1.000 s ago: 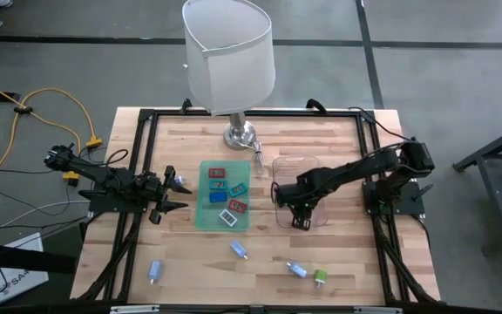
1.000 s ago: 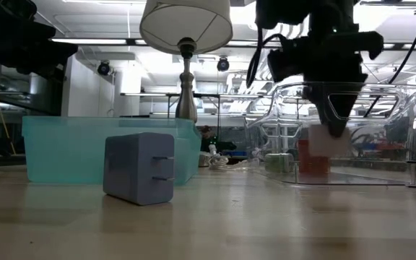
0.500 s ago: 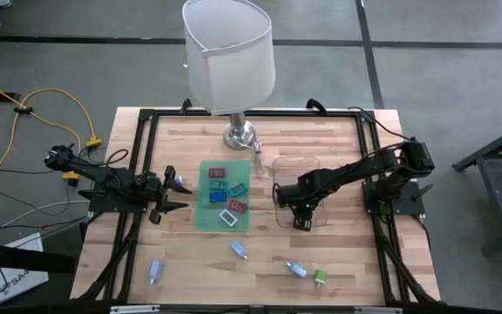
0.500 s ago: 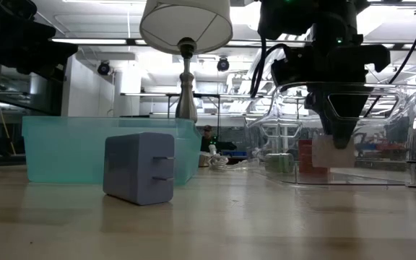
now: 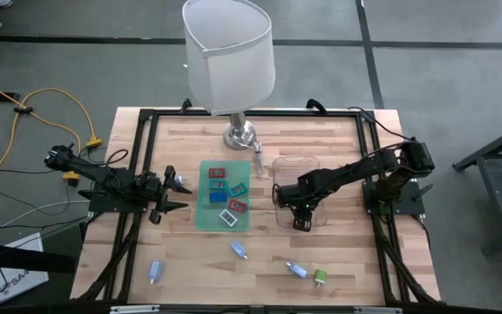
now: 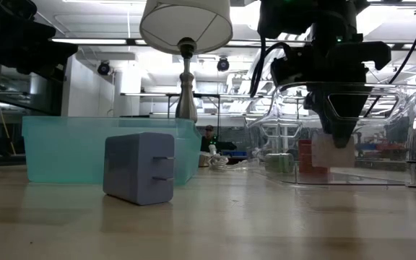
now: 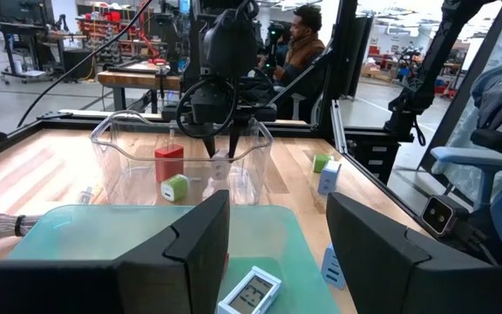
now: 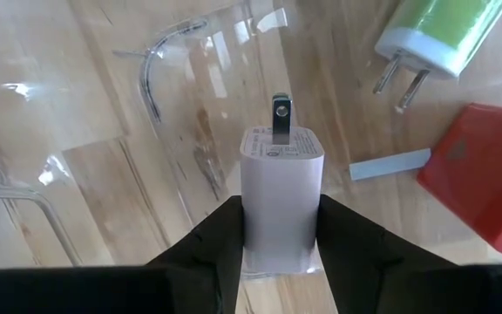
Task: Pick & Place Office items
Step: Put the white charger adapter into the transparent bin
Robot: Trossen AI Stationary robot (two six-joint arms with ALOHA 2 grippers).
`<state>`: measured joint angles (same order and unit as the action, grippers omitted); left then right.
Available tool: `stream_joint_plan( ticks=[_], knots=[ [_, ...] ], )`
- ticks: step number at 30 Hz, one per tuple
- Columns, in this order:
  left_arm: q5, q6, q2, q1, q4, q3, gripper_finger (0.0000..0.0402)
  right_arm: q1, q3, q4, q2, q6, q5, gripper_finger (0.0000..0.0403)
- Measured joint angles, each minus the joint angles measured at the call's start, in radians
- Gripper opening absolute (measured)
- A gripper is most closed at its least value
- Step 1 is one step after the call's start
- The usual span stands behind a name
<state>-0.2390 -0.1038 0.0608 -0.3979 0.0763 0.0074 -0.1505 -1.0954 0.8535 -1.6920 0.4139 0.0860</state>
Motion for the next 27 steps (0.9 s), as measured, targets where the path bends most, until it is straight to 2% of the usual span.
stream_joint_plan(
  ticks=[27],
  knots=[
    [0.000,0.000,0.000,0.000,0.000,0.000,0.0186,0.000,0.000,-0.013,0.001,-0.046,0.003,0.0127]
  ],
)
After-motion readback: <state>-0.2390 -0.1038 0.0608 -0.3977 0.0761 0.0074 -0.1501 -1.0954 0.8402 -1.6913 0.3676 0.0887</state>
